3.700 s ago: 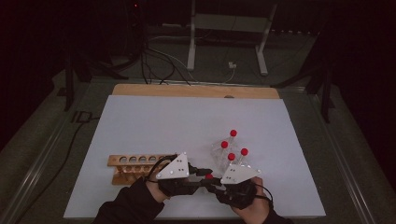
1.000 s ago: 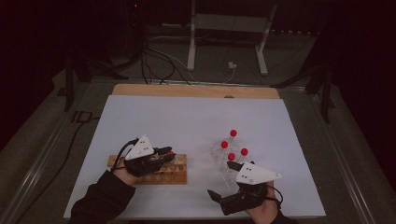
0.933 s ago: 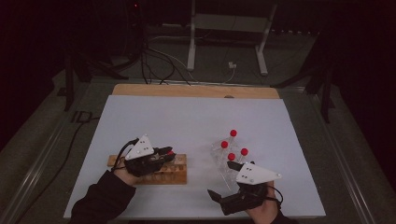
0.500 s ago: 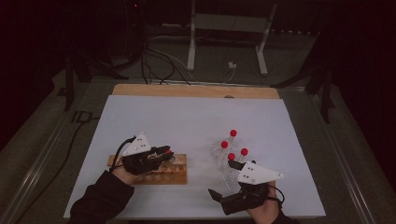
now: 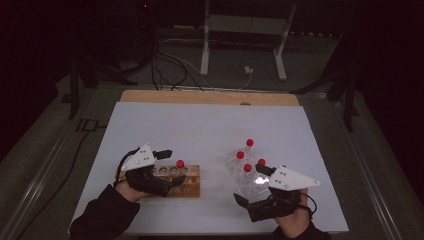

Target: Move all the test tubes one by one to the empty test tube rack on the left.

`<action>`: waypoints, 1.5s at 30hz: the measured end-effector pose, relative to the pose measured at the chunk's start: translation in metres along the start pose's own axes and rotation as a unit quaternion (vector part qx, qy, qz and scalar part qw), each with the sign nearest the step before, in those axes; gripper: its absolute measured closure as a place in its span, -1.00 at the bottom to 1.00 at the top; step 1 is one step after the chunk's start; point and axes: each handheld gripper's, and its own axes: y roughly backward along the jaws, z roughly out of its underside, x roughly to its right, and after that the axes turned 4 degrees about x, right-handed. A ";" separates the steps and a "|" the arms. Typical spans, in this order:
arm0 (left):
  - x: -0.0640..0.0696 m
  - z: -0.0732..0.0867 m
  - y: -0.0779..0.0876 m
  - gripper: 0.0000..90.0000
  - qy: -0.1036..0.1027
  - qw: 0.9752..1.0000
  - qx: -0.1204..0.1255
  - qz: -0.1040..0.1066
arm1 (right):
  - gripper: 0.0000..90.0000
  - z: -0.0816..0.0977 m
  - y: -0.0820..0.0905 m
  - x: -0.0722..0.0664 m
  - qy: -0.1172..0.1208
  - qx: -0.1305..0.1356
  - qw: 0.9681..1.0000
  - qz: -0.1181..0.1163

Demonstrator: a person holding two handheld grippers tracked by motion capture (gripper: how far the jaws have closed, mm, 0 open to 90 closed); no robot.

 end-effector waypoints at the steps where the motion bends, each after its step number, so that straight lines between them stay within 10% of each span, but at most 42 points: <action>1: 0.002 0.000 0.001 -0.93 -0.002 1.000 -0.003 0.005 | -1.00 -0.001 0.002 0.004 -0.001 0.000 1.000 0.006; 16: 0.018 0.012 0.015 -0.96 -0.003 1.000 0.006 0.023 | -1.00 0.012 0.017 0.056 -0.028 -0.010 0.995 0.095; 28: 0.015 0.017 0.015 -0.96 0.001 1.000 0.005 0.019 | -1.00 0.039 -0.001 0.076 -0.062 -0.056 0.990 0.115; 45: 0.014 0.019 0.014 -0.96 0.004 1.000 -0.004 0.026 | -0.24 0.062 -0.030 0.079 -0.061 -0.107 0.983 0.139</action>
